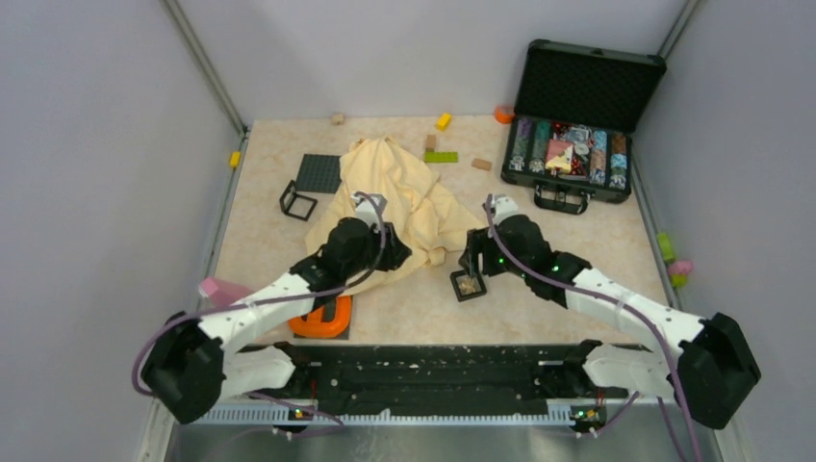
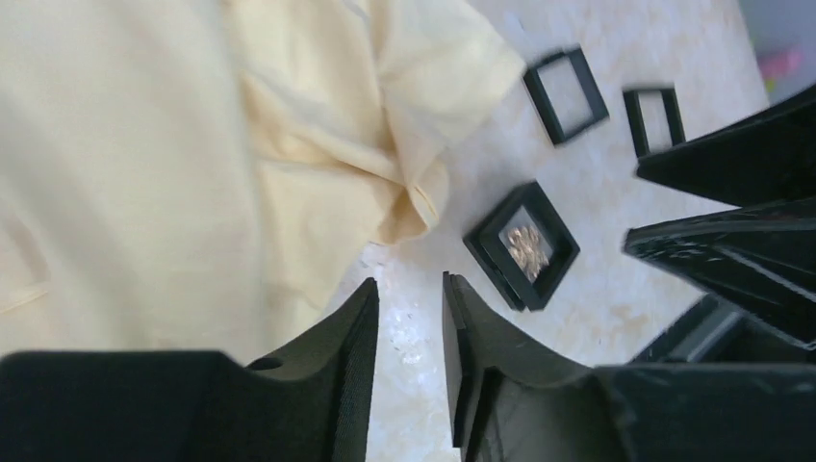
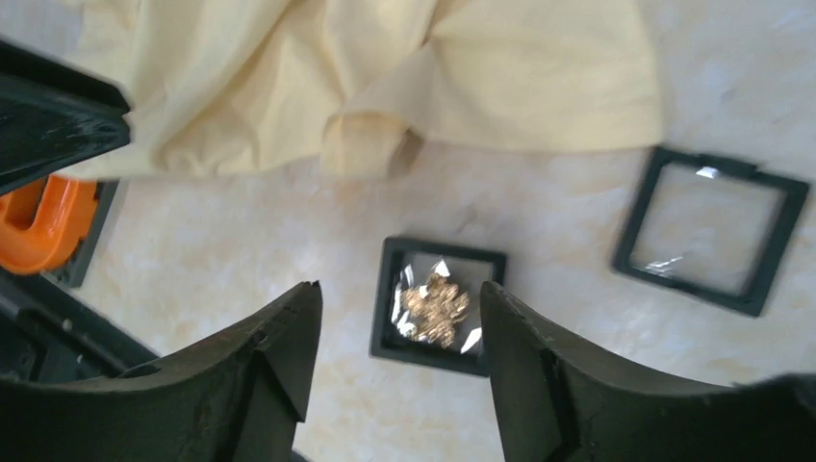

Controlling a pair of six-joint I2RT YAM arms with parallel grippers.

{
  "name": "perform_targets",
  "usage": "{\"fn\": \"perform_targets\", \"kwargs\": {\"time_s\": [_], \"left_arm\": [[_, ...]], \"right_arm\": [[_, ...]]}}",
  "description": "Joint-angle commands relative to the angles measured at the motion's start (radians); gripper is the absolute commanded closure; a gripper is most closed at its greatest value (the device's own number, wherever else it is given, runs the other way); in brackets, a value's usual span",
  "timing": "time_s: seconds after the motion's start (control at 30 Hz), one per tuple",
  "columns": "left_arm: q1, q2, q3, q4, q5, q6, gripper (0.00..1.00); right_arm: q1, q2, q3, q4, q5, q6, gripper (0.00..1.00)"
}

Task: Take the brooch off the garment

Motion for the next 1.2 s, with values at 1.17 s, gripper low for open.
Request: {"fn": "perform_targets", "kwargs": {"time_s": [1.17], "left_arm": [[0.605, 0.201, -0.472, 1.194, -0.396, 0.559, 0.20]], "right_arm": [[-0.655, 0.319, -0.490, 1.432, 0.251, -0.404, 0.24]]}}
